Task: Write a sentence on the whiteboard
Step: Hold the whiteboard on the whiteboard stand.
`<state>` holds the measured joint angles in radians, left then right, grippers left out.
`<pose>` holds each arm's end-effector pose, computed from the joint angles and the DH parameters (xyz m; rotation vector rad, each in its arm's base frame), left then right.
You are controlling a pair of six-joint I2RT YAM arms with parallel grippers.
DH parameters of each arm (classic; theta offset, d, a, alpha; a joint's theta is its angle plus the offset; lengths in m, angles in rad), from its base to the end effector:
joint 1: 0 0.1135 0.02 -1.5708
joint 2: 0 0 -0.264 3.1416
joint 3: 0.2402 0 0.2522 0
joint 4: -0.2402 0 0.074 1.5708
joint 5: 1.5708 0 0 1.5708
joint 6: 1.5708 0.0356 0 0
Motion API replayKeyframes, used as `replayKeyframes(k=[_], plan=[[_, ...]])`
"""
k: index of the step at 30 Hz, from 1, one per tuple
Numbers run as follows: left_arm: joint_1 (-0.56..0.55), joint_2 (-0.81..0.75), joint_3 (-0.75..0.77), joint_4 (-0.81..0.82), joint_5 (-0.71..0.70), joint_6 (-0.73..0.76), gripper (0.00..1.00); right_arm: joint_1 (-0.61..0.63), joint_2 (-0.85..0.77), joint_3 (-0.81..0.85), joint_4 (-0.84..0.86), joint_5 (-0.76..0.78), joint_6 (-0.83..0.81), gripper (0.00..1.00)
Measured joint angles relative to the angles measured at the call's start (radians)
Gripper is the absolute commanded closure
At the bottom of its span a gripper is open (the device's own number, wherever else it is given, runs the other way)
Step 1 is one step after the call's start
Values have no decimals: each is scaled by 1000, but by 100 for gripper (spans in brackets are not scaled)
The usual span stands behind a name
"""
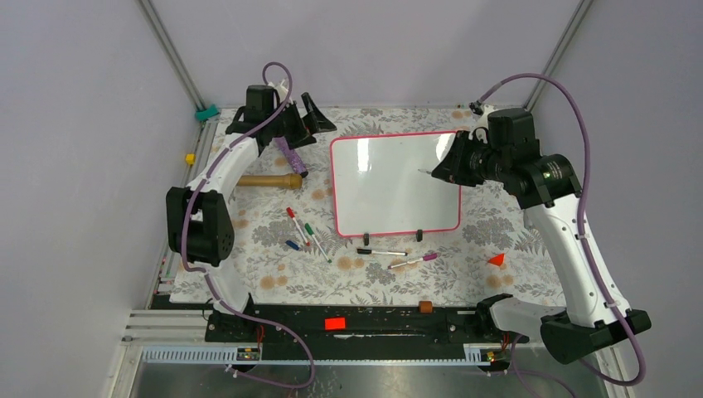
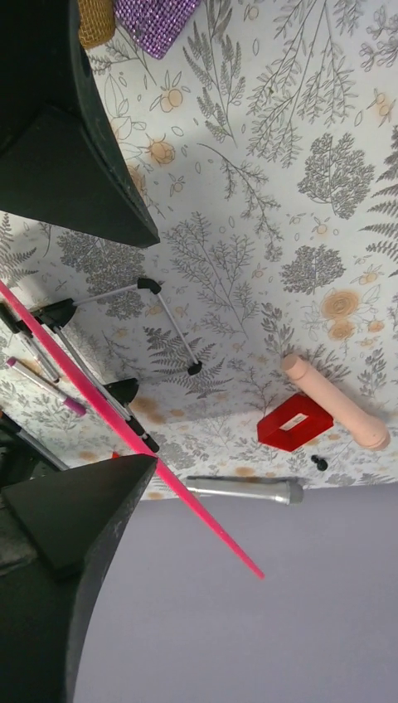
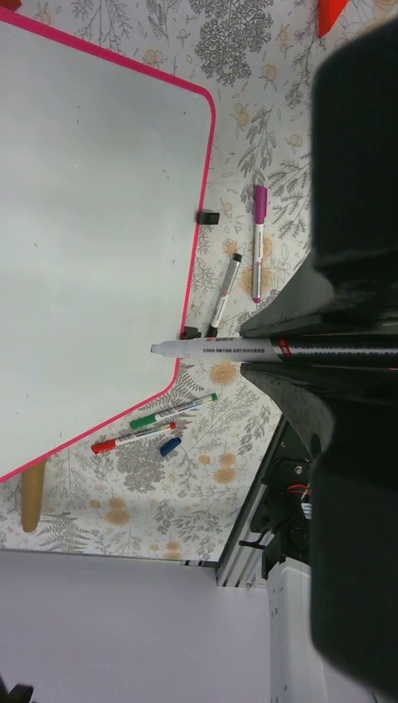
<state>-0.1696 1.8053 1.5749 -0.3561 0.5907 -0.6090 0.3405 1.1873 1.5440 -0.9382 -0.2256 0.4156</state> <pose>0.4104 -0.0904 0.3154 -0.1301 2.2407 -1.0743 0.2053 0.0812 0.4404 -0.0520 2.2140 0.6728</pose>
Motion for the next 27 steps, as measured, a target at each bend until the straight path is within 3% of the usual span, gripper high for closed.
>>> replayKeyframes(k=[5,14,23,27], plan=[[19,-2,-109,124,79,-33,3,0,10,31,0,0,-1,100],[16,-33,-161,223,119,-22,1,0,8,36,0,0,-9,100],[16,-43,-164,188,138,82,1,1,35,45,1,-2,-8,100],[16,-32,-122,71,151,142,1,1,35,45,2,-2,-8,100]])
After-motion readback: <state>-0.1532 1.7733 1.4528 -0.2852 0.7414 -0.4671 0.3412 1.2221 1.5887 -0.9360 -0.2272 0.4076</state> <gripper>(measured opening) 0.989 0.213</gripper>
